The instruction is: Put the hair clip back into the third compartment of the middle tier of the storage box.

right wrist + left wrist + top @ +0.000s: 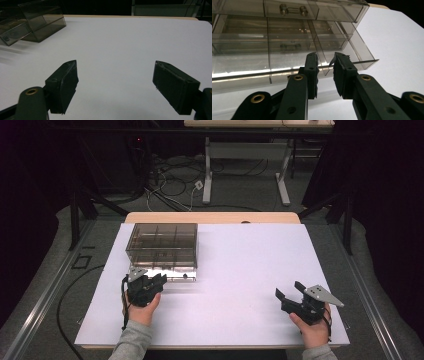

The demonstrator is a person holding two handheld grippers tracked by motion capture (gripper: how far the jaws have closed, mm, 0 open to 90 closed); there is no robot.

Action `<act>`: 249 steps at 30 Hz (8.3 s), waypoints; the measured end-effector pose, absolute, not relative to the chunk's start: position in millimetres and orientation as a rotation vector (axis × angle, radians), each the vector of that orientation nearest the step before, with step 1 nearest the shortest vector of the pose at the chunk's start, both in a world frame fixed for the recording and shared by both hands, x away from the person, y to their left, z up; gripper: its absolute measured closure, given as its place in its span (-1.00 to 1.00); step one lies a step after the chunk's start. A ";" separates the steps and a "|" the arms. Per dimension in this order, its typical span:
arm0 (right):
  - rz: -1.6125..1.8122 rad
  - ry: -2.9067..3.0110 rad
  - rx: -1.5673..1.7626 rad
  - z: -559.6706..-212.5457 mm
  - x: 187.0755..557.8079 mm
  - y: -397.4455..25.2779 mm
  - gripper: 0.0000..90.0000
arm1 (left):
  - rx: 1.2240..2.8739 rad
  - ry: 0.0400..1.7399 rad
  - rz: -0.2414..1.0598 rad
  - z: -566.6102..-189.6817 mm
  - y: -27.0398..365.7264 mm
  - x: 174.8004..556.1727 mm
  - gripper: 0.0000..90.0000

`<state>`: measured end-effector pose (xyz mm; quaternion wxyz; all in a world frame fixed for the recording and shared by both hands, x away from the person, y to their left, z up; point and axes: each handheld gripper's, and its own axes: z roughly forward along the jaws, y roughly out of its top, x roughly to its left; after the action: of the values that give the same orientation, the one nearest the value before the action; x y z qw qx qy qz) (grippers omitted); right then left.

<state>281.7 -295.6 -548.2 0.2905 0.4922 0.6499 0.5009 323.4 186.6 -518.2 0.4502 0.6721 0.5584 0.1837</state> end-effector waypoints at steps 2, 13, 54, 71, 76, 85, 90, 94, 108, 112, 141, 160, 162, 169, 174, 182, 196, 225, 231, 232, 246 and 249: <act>1.336 1.734 1.313 -548.1 281.7 -295.6 -0.56 | 1.661 1.393 0.458 -519.4 187.8 323.1 0.68; 1.337 1.749 1.297 -548.1 282.0 -295.4 -0.56 | 1.668 1.432 0.480 -524.3 194.3 322.4 0.89; 1.344 1.739 1.289 -547.0 281.7 -295.5 -0.59 | 1.752 1.477 0.478 -542.7 187.7 319.6 1.00; 1.341 1.742 1.290 -547.2 281.6 -295.5 -0.59 | 1.760 1.496 0.477 -546.5 187.4 324.6 1.00; 1.343 1.742 1.293 -547.3 281.6 -295.1 -0.59 | 1.757 1.504 0.471 -546.3 187.5 325.7 1.00; 1.334 1.746 1.298 -547.3 281.3 -295.2 -0.59 | 1.745 1.508 0.472 -546.0 188.1 327.0 1.00; 1.333 1.746 1.298 -547.5 281.5 -295.0 -0.59 | 1.743 1.506 0.475 -544.9 188.0 327.2 1.00; 1.337 1.745 1.292 -548.0 282.1 -295.1 -0.59 | 1.733 1.503 0.474 -544.4 188.0 328.0 1.00; 1.328 1.749 1.294 -548.0 282.0 -294.9 -0.59 | 1.731 1.507 0.481 -541.7 190.4 332.5 1.00; 1.333 1.748 1.292 -548.4 282.5 -295.0 -0.59 | 1.726 1.513 0.483 -541.5 190.3 334.6 1.00; 1.332 1.752 1.297 -549.3 283.0 -294.2 -0.59 | 1.745 1.548 0.481 -540.6 188.1 353.9 1.00; 1.332 1.751 1.297 -549.1 283.0 -294.5 -0.59 | 1.736 1.557 0.485 -540.3 185.1 365.0 1.00; 1.331 1.751 1.298 -549.2 283.1 -294.2 -0.59 | 1.738 1.557 0.487 -540.0 185.4 365.8 1.00; 1.331 1.746 1.297 -549.2 283.2 -294.9 -0.59 | 1.727 1.564 0.498 -538.0 183.3 371.9 1.00; 1.331 1.749 1.294 -549.1 283.1 -294.8 -0.59 | 1.734 1.561 0.501 -537.6 183.3 374.2 1.00; 1.330 1.753 1.294 -548.9 282.9 -294.5 -0.59 | 1.737 1.560 0.503 -538.0 182.8 378.0 1.00; 1.327 1.752 1.295 -549.2 283.0 -294.9 -0.59 | 1.719 1.565 0.505 -537.5 181.0 385.5 1.00; 1.329 1.753 1.295 -549.2 283.0 -294.6 -0.59 | 1.703 1.561 0.513 -538.9 178.9 397.1 1.00; 1.329 1.747 1.301 -549.2 282.8 -295.2 -0.59 | 1.698 1.568 0.510 -539.9 178.8 398.9 1.00; 1.329 1.747 1.301 -549.3 282.8 -295.2 -0.59 | 1.699 1.567 0.511 -540.0 178.9 399.3 1.00; 1.328 1.751 1.296 -549.3 283.1 -294.7 -0.59 | 1.691 1.577 0.518 -537.4 180.3 396.1 1.00; 1.327 1.750 1.295 -549.2 283.0 -294.8 -0.59 | 1.700 1.576 0.517 -535.8 181.1 393.6 1.00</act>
<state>283.0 -294.8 -549.2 0.2917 0.4857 0.6565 0.4980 393.6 181.1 -535.8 0.3739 0.6637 0.6155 0.2021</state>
